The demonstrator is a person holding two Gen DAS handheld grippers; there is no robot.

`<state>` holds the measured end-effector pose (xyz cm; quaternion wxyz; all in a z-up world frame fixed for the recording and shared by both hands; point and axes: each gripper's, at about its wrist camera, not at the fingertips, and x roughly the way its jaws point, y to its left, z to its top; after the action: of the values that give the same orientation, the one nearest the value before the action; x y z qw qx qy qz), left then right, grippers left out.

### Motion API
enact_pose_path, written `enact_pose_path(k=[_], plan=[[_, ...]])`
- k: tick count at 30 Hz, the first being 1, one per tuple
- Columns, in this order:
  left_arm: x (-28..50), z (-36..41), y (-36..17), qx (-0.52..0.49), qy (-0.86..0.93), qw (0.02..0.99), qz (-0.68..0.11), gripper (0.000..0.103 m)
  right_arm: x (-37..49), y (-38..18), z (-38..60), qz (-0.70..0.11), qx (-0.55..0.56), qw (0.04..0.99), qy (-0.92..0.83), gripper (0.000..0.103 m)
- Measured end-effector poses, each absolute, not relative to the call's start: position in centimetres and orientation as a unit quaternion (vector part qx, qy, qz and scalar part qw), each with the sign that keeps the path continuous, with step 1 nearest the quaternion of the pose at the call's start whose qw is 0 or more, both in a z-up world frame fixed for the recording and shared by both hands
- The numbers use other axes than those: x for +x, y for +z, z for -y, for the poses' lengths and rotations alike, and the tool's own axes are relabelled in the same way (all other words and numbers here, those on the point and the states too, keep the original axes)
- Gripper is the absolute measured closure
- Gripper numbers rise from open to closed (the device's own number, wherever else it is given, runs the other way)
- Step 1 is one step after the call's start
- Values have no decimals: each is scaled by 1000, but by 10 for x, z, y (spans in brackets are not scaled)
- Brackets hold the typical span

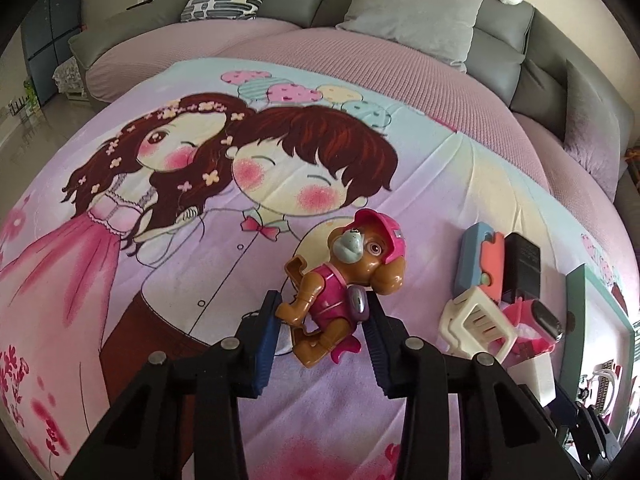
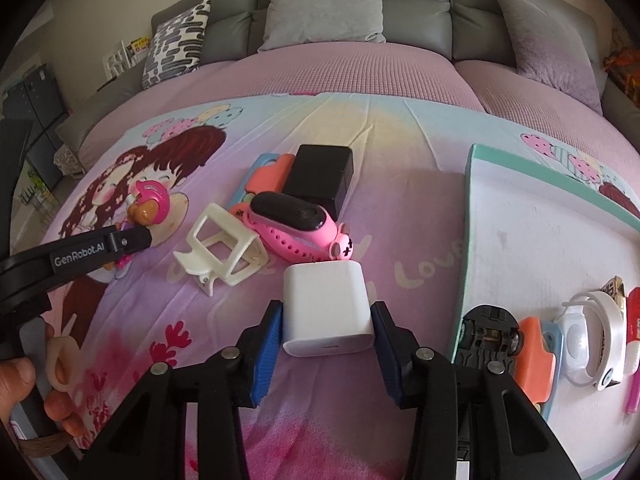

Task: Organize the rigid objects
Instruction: 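Grasp the pink-helmet puppy figure with the left tool while the right tool grasps the white charger, then carry the puppy figure and white charger into the tray and release them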

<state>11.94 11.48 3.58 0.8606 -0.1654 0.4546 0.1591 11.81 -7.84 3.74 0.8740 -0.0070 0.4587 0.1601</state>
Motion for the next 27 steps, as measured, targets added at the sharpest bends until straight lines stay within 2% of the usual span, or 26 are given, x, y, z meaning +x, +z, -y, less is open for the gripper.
enact_pose_path(k=[12, 27], plan=[[110, -102, 73, -162, 141, 889, -405, 61, 113, 64, 99, -417, 36, 894, 157, 57], [113, -56, 101, -133, 93, 909, -383, 61, 111, 79, 127, -393, 60, 905, 148, 57]])
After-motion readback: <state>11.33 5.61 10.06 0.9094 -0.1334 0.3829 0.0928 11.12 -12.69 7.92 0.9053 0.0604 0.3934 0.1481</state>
